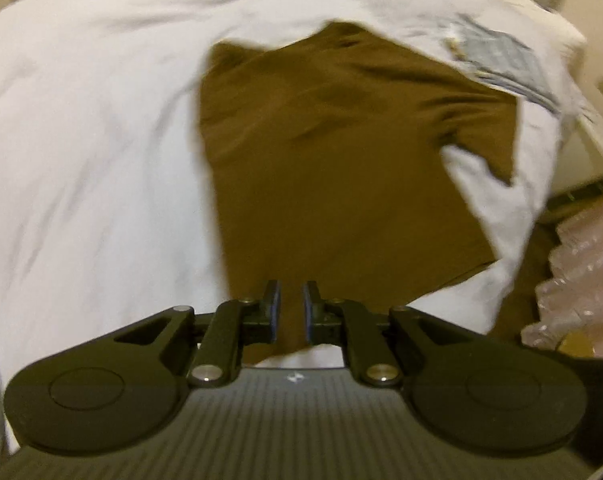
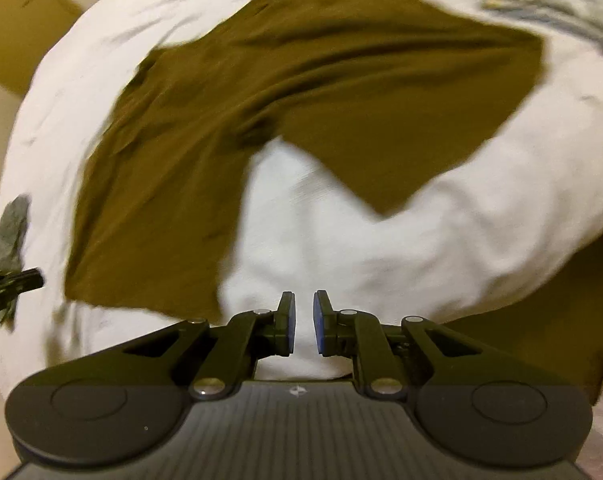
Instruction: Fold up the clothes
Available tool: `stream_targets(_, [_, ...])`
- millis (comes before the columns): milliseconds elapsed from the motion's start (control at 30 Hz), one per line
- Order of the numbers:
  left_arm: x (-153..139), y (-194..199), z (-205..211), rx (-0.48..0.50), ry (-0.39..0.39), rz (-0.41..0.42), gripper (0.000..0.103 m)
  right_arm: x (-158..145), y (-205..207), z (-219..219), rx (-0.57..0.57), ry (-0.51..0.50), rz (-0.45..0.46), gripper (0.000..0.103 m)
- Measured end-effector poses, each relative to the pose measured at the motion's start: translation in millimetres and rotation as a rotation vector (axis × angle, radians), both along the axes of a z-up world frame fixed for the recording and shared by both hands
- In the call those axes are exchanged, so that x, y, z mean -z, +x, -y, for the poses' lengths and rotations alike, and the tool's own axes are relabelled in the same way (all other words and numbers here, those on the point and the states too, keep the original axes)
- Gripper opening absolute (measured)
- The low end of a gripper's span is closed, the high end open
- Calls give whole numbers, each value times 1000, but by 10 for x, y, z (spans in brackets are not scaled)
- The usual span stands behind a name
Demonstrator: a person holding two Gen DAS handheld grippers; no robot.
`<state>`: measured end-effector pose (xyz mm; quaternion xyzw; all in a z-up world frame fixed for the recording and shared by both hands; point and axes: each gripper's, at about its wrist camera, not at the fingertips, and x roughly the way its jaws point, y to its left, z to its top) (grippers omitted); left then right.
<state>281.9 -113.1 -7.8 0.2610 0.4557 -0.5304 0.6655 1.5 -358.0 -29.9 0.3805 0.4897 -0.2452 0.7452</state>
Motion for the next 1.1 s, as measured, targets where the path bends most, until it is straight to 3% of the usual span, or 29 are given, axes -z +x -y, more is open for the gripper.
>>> stream_targets(100, [-68, -359, 453, 80, -42, -27, 18, -72, -204, 281, 36, -54, -17, 24])
stream_targets(233, [-38, -908, 1049, 127, -68, -60, 19, -168, -477, 655, 84, -125, -39, 35])
stream_targets(433, [326, -1600, 1808, 3, -20, -226, 21, 110, -580, 1690, 13, -128, 6, 41])
stream_targets(533, [516, -1712, 2004, -119, 8, -274, 32, 254, -606, 2155, -35, -126, 24, 48])
stream_targets(667, [719, -1700, 2142, -255, 18, -340, 32, 395, -565, 2413, -112, -92, 50, 51])
stream_targets(833, [832, -1661, 2276, -335, 8, -390, 29, 538, -482, 2497, -138, -29, 76, 51])
stream_targets(900, [866, -1647, 2334, -359, 2, -406, 11, 587, -449, 2525, -146, -3, 87, 51])
stream_targets(967, [914, -1668, 2408, -360, 27, -401, 1, 630, -376, 2513, -184, -4, 67, 39])
stream_targets(1000, [902, -1684, 2429, -357, 31, -401, 1, 615, -375, 2522, -189, -6, 61, 25])
stream_targets(1033, [871, -1714, 2442, -336, 29, -403, 0, 588, -387, 2538, -188, -7, 58, 3])
stream_targets(1100, [809, -1776, 2468, -295, 24, -409, 0, 533, -412, 2571, -188, -7, 54, 2])
